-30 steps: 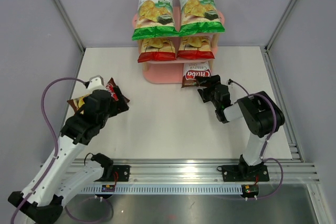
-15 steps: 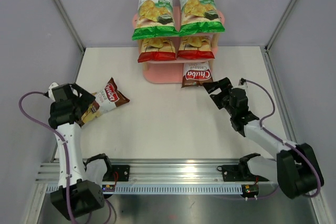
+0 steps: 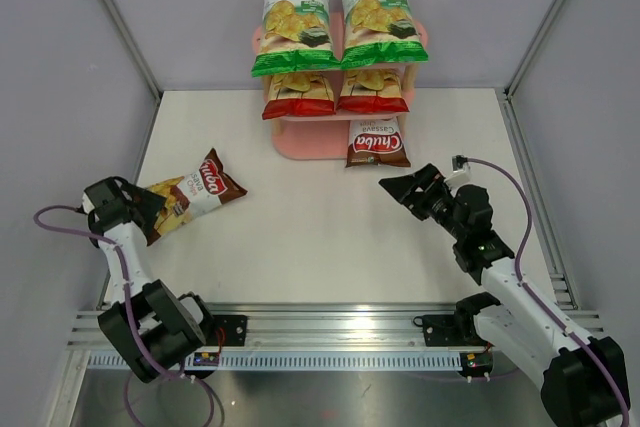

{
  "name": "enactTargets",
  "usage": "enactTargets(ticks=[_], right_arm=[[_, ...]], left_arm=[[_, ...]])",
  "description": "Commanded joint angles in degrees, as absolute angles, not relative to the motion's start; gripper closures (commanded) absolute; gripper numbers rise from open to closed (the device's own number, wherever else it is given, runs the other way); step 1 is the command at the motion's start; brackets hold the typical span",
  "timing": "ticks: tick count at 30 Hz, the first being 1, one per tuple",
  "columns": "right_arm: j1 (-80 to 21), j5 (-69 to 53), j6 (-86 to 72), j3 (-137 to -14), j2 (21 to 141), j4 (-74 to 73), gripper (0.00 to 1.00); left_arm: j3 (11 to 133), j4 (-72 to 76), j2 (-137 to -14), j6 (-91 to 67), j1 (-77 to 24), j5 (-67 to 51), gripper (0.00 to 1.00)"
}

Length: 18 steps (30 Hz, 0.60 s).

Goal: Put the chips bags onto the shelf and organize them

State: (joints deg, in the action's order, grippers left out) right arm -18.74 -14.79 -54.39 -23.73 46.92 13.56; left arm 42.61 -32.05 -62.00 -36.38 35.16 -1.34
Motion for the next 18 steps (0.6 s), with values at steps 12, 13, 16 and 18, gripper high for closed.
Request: enactTargets(ticks=[12,13,16,18], right_arm=[[-18.54,-23.12,-53.18,-24.43,42.45,12.05,0.0],[-18.63,-23.03,-53.09,-24.61,41.67,10.91,0.01],[-18.55,-22.5,-52.3,-25.31,40.7,9.49,0.01],[-18.54,-22.33,-52.38,-25.4,39.99,9.32,0.01]], left_arm=[[36.56,-17.85,-72.41,-37.09,24.45,-5.01,0.01],[36.82,-17.58,-73.99,-36.83,23.56,-5.62,0.01],[37.7,-17.49,-75.15,-37.18,19.52,-4.4,0.01],[38.31,-17.75,-75.41,-38.14,17.85,-3.08,0.01]])
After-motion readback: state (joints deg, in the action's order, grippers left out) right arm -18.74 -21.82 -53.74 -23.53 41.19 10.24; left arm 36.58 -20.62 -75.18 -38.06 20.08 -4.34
